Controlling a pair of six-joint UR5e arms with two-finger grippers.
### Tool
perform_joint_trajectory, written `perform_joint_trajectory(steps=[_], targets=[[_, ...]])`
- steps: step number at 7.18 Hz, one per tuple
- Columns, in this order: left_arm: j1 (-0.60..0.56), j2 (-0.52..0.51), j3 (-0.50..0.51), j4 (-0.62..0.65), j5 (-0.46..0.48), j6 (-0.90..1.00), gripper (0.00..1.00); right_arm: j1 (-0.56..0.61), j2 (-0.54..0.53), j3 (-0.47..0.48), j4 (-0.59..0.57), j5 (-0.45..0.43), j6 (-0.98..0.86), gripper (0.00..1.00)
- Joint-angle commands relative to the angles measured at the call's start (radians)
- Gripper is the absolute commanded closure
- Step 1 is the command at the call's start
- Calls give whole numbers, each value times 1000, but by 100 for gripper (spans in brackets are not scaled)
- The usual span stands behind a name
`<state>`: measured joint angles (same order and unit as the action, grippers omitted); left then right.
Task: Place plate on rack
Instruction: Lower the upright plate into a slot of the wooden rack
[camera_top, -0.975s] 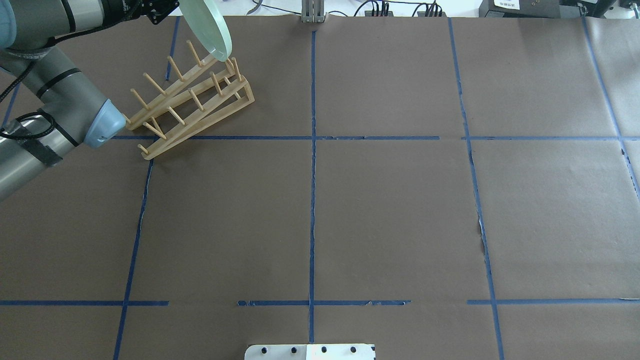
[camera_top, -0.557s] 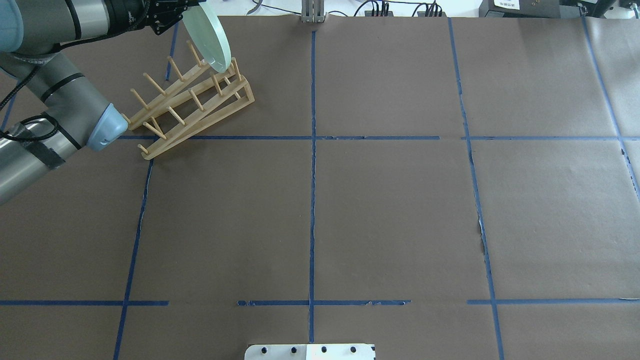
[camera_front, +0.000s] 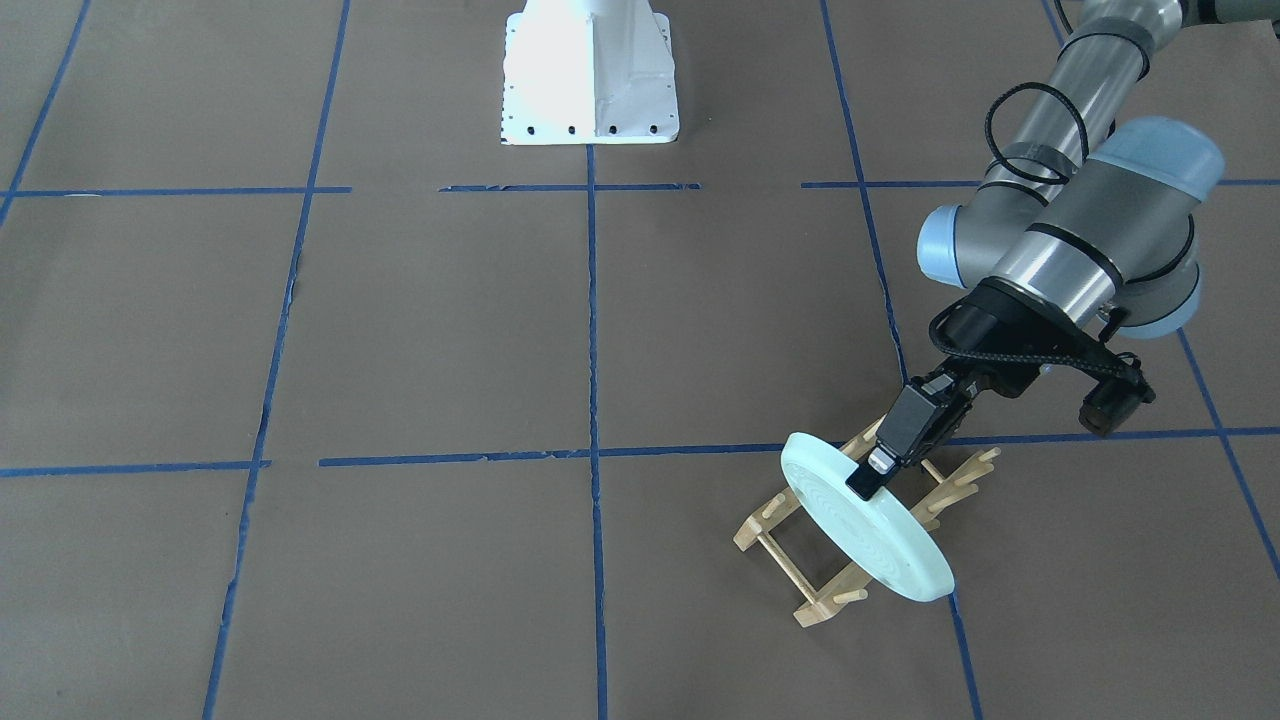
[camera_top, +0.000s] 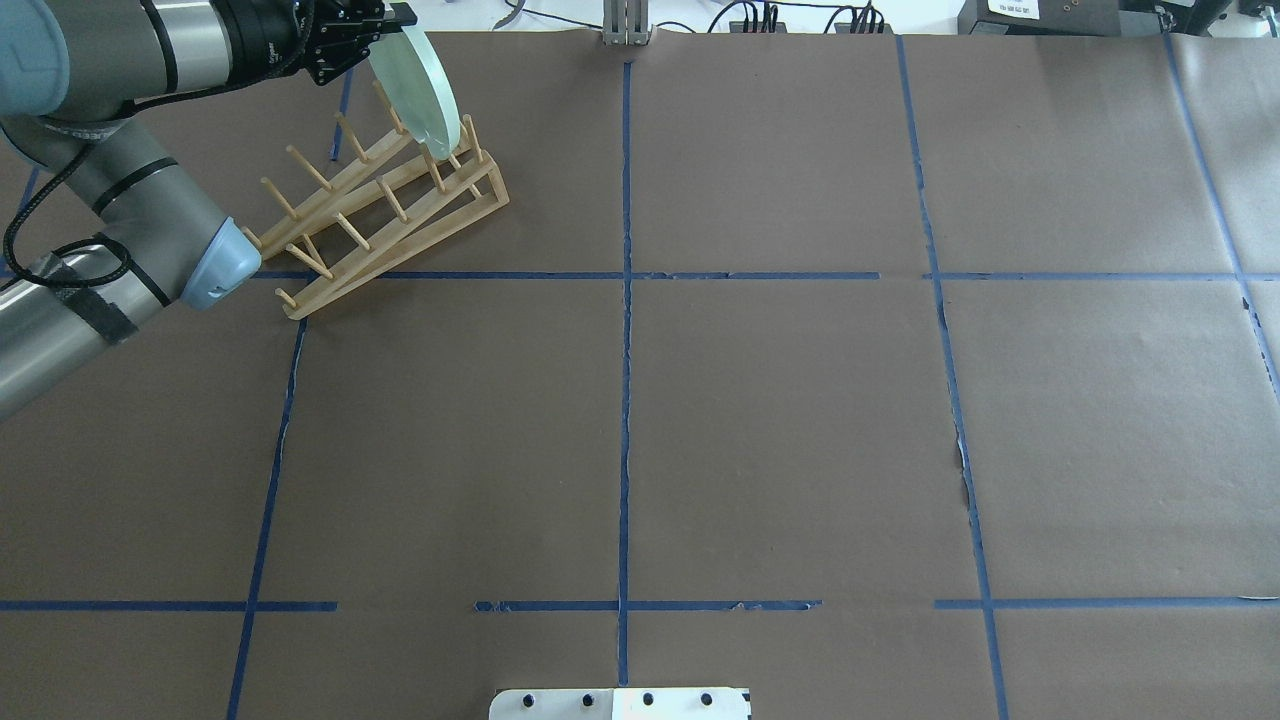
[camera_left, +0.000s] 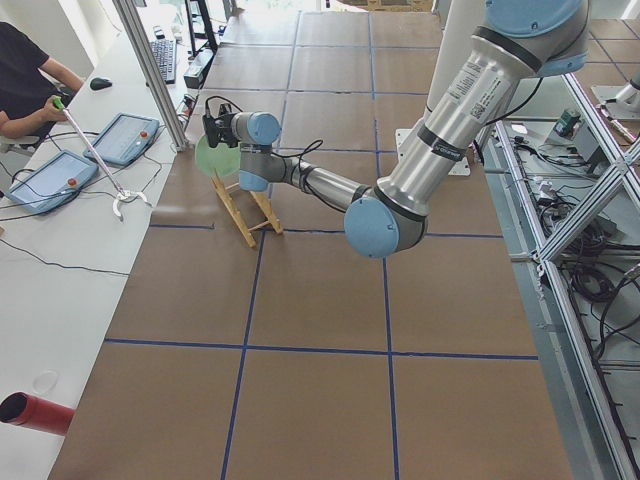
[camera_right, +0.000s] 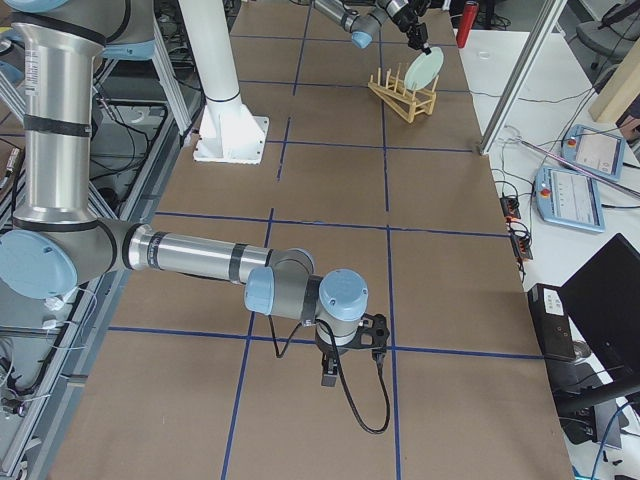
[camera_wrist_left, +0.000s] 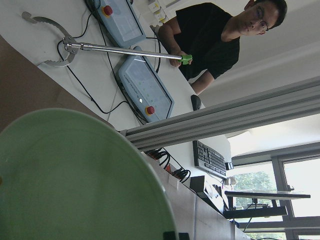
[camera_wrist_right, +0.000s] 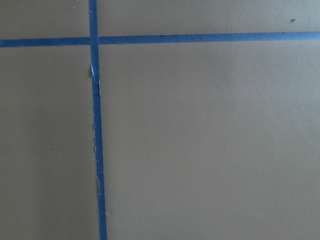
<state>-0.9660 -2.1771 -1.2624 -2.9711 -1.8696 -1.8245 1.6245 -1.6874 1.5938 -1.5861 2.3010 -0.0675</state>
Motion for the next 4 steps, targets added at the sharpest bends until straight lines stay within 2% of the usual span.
perform_joint_trajectory(steps=[1,3,4], targets=[[4,-4,12,0,1,17,100,0,0,0,0,0,0,0],[10,-4,24,1,1,19,100,0,0,0,0,0,0,0],[15,-7,25,1,3,17,46,0,0,0,0,0,0,0]])
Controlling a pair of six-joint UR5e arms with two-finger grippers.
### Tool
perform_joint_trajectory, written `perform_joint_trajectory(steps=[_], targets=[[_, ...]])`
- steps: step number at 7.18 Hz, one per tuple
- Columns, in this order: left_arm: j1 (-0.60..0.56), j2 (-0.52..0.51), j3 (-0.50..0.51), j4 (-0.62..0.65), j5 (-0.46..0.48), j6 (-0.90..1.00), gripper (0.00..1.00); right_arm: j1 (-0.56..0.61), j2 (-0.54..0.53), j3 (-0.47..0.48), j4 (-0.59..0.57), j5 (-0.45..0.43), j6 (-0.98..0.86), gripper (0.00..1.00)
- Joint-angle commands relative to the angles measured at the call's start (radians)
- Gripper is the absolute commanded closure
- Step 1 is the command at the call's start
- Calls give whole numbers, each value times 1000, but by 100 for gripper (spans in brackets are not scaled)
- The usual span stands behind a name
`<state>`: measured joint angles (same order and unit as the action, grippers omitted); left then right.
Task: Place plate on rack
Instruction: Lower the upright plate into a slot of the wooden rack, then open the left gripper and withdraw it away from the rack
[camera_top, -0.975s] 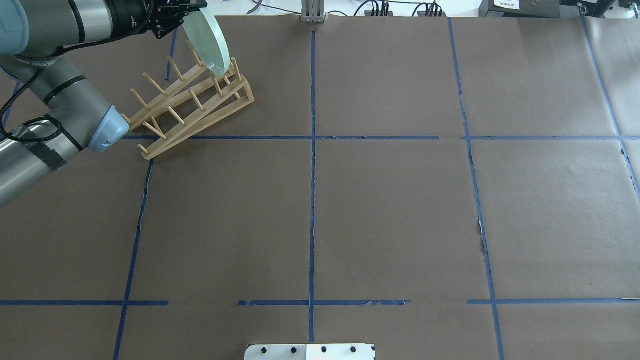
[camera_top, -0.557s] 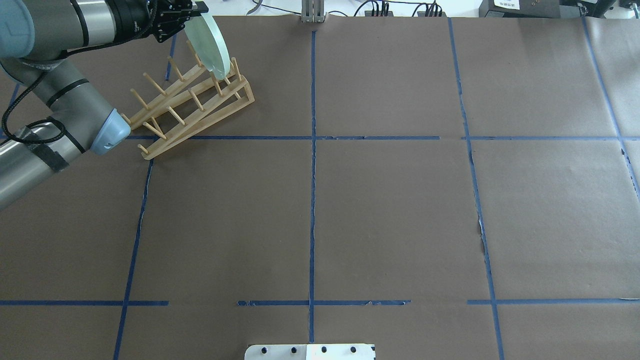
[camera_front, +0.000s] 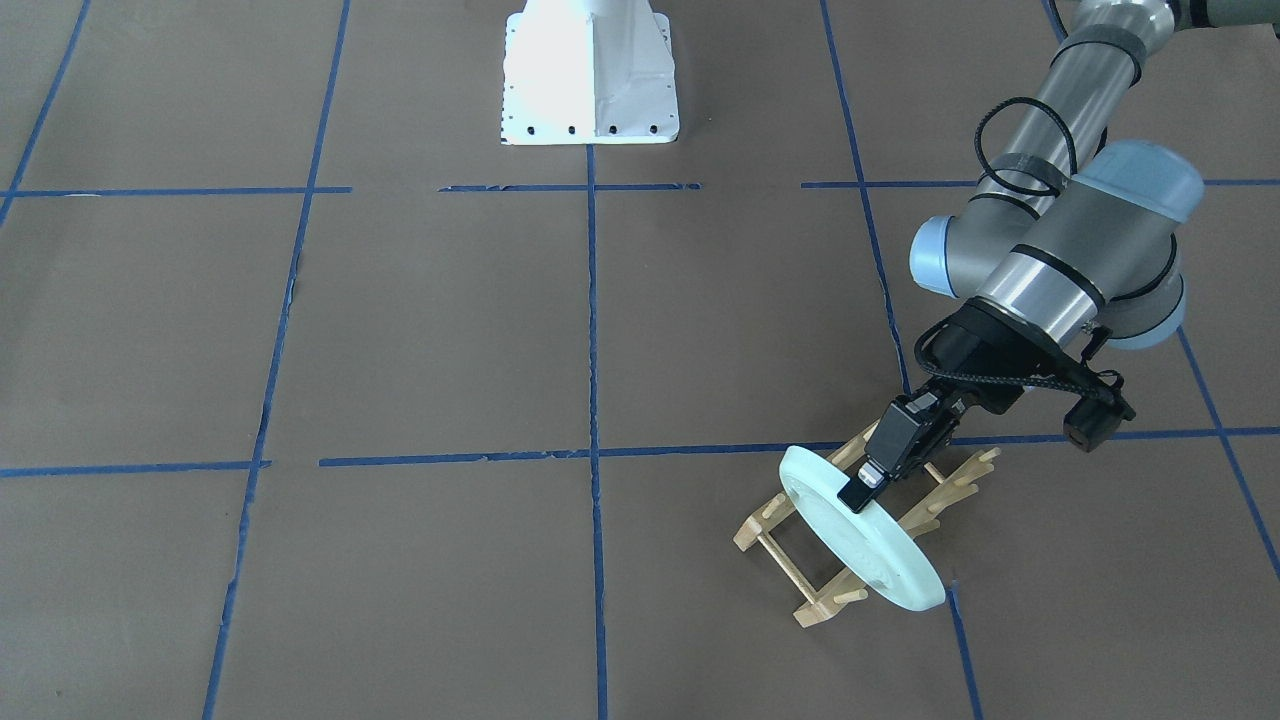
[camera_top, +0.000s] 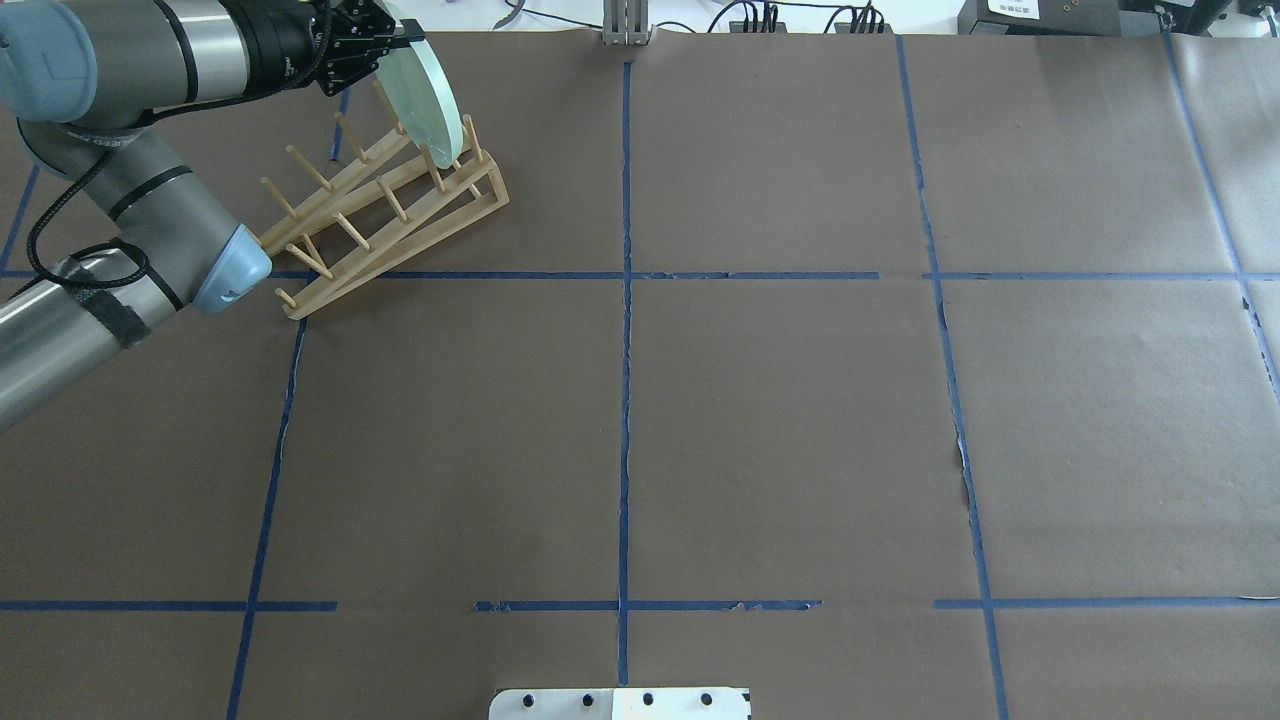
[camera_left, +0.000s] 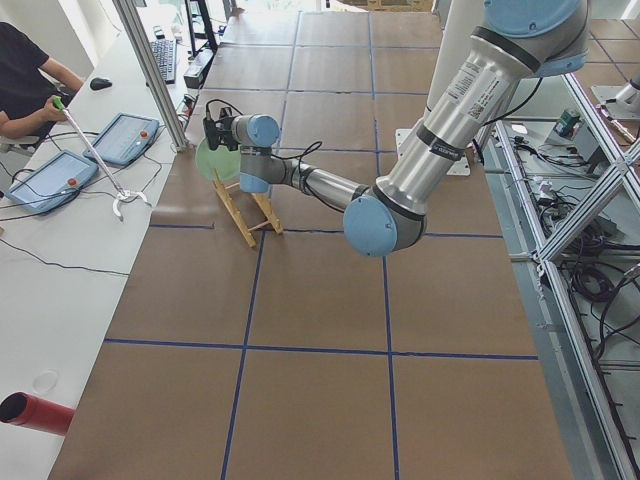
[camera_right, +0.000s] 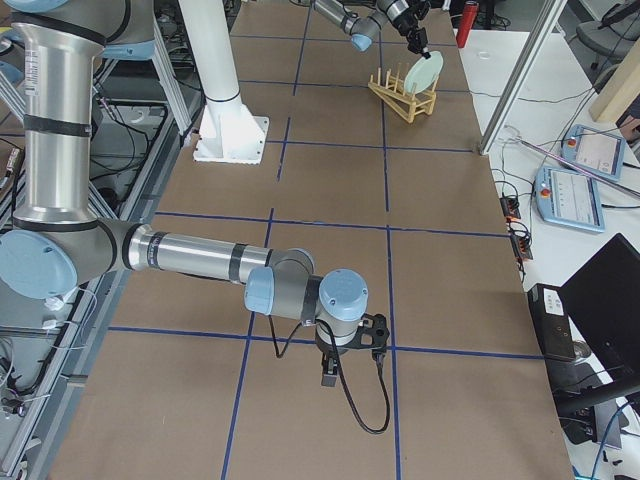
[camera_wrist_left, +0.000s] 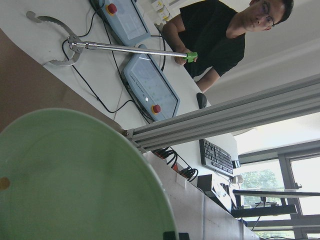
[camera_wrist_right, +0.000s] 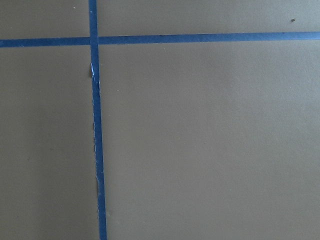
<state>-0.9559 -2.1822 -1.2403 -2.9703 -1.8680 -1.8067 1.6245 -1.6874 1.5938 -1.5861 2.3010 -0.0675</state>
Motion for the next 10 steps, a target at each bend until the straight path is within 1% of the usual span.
perform_joint_trajectory(steps=[1,2,3,4,5,6,7,8,9,10], targets=[[5,-10,2,7,3,-3,0,0,0,0,0,0,0,0],[0,-20,-4,40,0,-3,0,0,0,0,0,0,0,0],[-20,-24,-31,66,-16,4,0,0,0,0,0,0,0,0],[-73,-15,-75,156,-131,15,0,0,0,0,0,0,0,0],[-127,-13,-129,400,-275,185,0,0,0,0,0,0,0,0],[-147,11,-230,676,-305,418,0,0,0,0,0,0,0,0],[-158,50,-319,921,-303,617,0,0,0,0,0,0,0,0],[-185,58,-344,1130,-292,850,0,0,0,0,0,0,0,0],[-255,61,-358,1319,-292,1112,0,0,0,0,0,0,0,0],[-317,87,-375,1467,-293,1376,0,0,0,0,0,0,0,0]])
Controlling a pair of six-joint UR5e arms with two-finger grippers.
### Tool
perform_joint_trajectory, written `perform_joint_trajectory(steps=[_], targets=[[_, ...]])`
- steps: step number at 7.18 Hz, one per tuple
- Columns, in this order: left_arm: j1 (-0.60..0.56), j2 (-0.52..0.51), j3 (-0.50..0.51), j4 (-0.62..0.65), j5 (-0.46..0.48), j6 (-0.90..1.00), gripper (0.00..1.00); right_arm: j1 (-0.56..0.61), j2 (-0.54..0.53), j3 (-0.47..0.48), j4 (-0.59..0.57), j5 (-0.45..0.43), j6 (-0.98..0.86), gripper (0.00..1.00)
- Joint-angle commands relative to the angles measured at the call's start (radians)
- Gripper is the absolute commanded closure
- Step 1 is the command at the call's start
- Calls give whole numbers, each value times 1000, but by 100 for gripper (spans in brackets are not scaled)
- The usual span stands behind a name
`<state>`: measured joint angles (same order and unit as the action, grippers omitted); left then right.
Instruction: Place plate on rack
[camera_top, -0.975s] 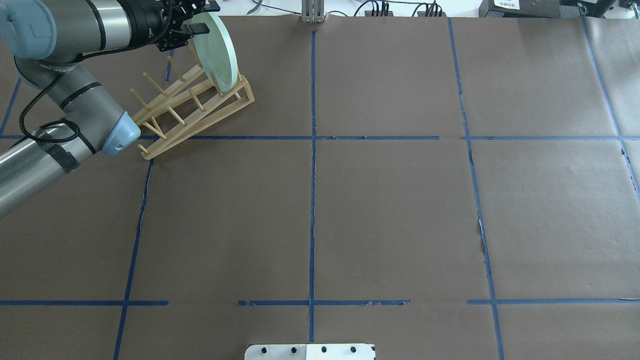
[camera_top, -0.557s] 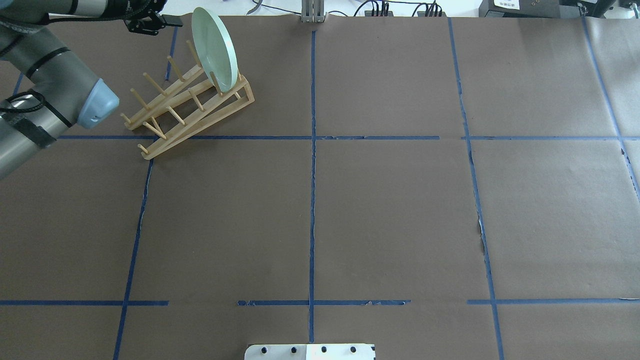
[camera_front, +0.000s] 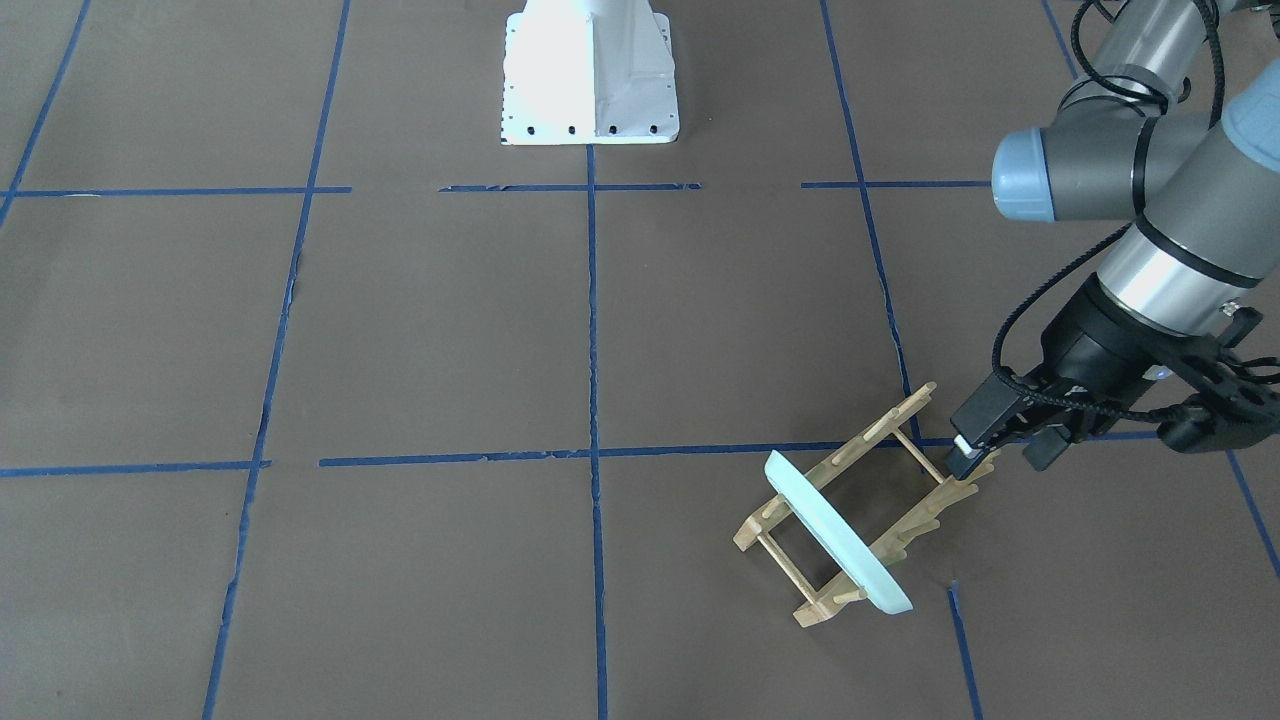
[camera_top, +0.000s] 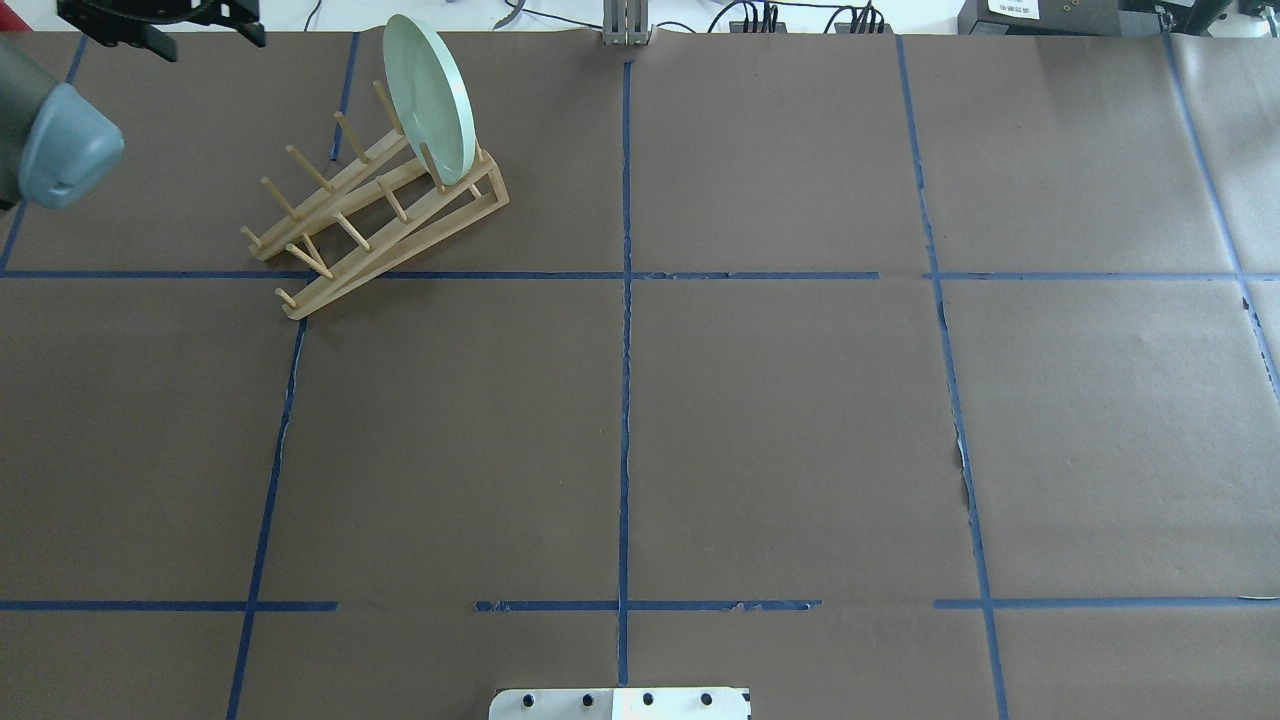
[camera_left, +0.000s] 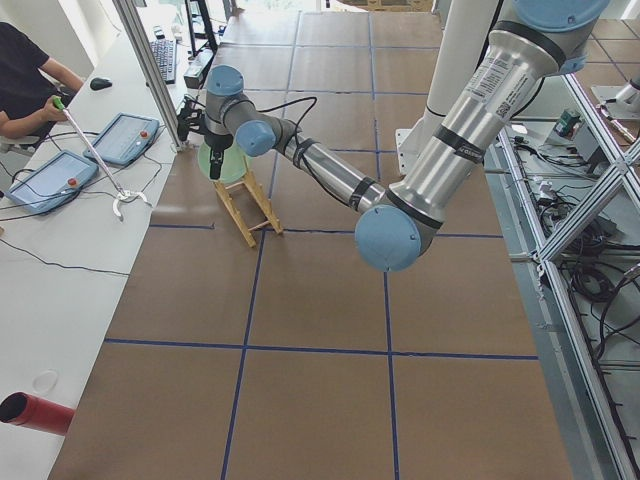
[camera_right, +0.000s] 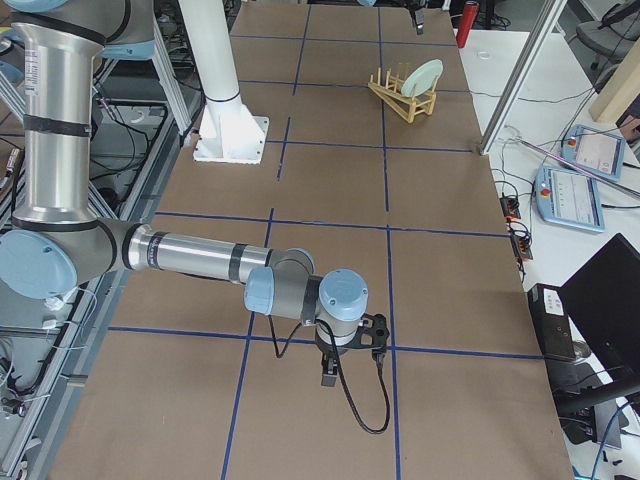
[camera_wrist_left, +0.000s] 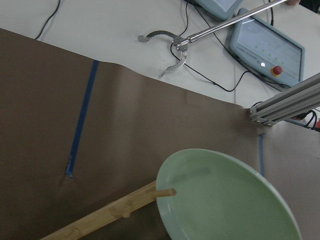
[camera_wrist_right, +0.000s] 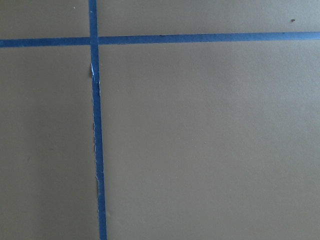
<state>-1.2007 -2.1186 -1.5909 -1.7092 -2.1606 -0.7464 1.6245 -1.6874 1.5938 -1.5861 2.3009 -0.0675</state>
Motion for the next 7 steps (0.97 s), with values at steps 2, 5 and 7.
perform_joint_trajectory(steps=[2,5,7], targets=[[-274,187,-43,259,-63,612,0,0,0,0,0,0,0,0],[-385,465,-165,361,-205,639,0,0,-2,0,0,0,0,0],[-433,519,-114,327,-242,641,0,0,0,0,0,0,0,0]])
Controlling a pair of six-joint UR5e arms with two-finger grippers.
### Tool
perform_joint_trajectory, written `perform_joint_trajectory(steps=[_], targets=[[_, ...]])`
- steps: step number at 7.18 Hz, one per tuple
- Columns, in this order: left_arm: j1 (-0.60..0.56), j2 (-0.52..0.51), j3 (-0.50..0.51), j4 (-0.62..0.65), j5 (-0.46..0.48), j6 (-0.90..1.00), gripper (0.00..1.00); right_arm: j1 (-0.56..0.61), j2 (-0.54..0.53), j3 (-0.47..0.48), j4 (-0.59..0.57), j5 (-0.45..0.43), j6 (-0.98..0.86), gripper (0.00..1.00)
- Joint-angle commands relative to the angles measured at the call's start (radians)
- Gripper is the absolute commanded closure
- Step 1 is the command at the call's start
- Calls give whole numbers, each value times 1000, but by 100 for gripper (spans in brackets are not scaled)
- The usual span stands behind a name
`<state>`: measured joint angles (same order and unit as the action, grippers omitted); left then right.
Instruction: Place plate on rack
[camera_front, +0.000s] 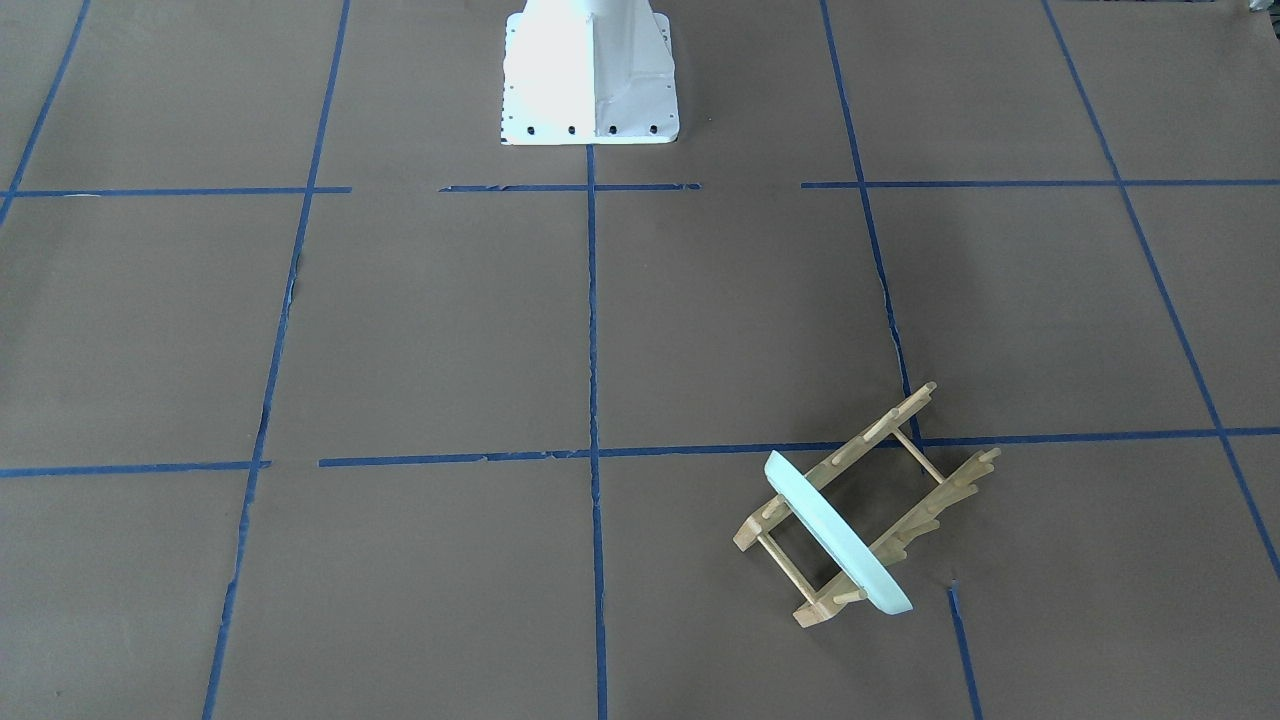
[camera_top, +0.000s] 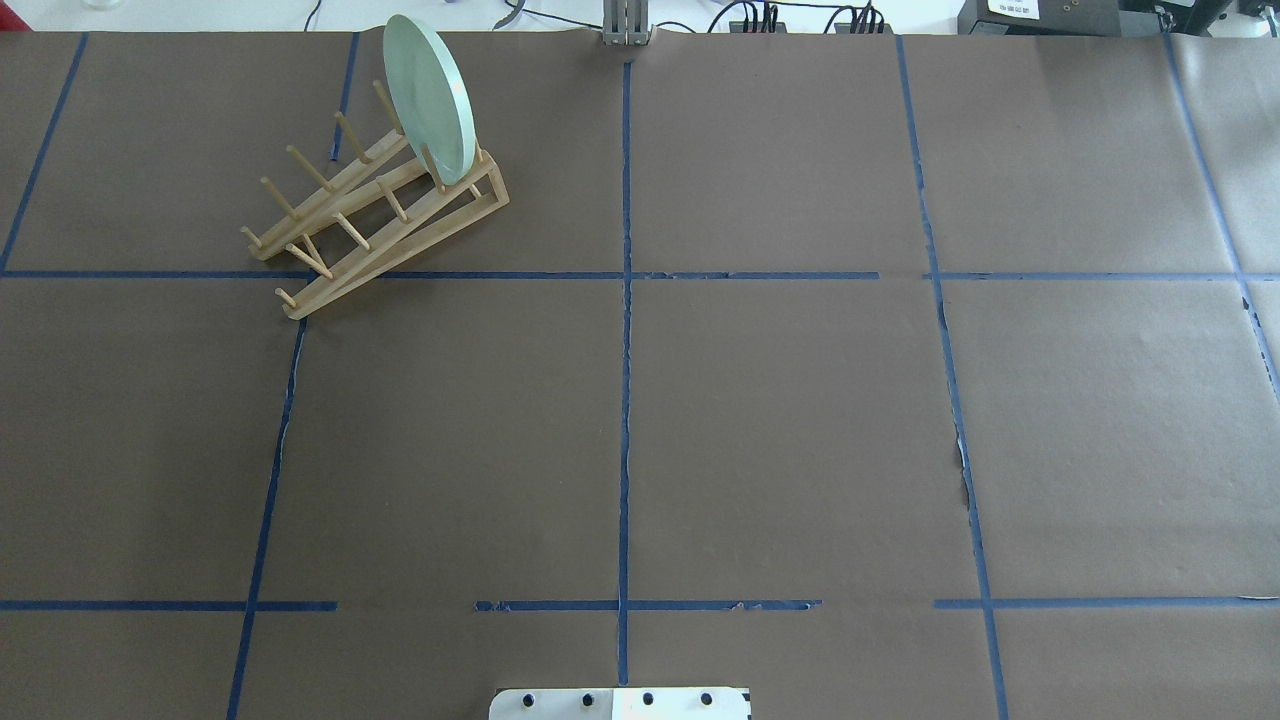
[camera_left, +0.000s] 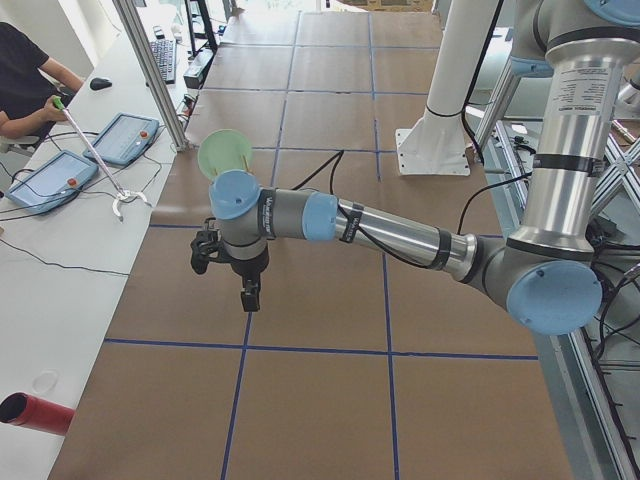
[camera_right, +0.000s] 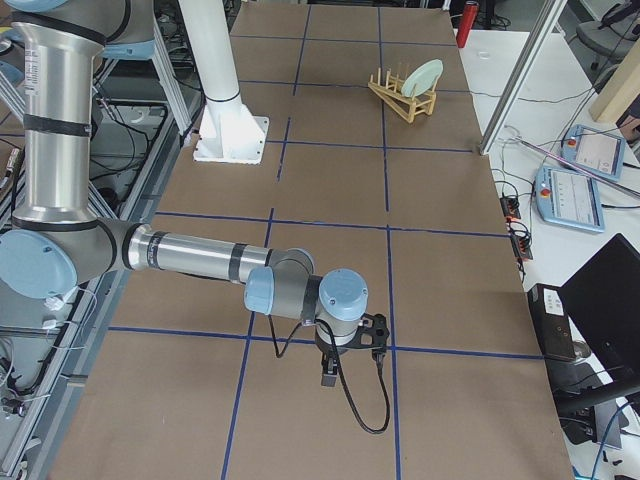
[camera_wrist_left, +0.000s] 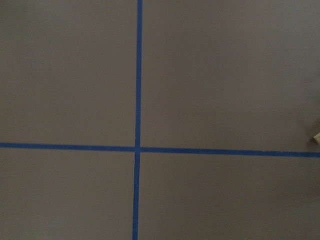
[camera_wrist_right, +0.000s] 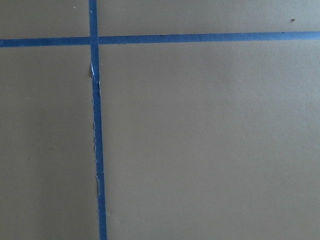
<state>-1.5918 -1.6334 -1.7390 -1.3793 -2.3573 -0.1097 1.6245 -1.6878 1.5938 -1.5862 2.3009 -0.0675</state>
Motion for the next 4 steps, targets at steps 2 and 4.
perform_joint_trajectory(steps=[2,4], targets=[[-51,37,49,-11,-54,121,0,0,0,0,0,0,0,0],[-51,41,50,-3,-54,130,0,0,-1,0,0,0,0,0]])
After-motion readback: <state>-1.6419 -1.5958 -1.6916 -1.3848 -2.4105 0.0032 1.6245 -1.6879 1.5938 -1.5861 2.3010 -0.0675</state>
